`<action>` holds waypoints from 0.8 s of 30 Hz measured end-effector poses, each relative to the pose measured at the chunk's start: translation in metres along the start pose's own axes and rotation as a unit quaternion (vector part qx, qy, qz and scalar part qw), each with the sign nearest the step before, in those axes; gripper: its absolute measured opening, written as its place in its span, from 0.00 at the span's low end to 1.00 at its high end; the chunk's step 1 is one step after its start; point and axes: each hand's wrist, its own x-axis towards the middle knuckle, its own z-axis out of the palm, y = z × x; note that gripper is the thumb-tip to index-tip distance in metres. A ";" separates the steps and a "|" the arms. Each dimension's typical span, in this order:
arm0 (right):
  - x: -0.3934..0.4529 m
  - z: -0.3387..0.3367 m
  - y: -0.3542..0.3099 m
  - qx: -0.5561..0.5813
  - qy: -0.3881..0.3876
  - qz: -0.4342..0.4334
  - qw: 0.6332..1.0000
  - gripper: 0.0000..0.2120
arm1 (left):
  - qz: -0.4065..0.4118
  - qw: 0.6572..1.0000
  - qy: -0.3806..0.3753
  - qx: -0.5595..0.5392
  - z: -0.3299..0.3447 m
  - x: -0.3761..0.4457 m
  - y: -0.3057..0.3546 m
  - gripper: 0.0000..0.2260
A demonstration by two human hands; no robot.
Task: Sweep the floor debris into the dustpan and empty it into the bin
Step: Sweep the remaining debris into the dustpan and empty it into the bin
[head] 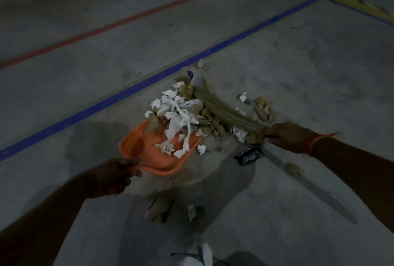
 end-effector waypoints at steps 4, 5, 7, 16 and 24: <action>-0.012 0.018 -0.014 -0.006 0.013 -0.028 1.000 0.13 | 0.013 0.999 0.008 0.044 0.001 0.001 -0.001 0.13; -0.017 0.025 -0.016 -0.003 0.017 -0.030 0.999 0.13 | 0.018 0.998 0.009 0.053 0.002 0.001 -0.003 0.13; -0.029 0.037 -0.018 0.014 0.026 -0.038 0.999 0.13 | 0.028 0.997 0.019 0.063 0.005 -0.002 -0.007 0.13; -0.074 0.079 -0.013 0.027 0.040 -0.049 0.998 0.15 | 0.061 0.997 0.021 0.035 0.011 -0.003 -0.018 0.14; -0.107 0.088 -0.019 0.005 0.070 -0.063 0.996 0.17 | 0.068 0.997 0.010 0.027 0.013 -0.005 -0.019 0.14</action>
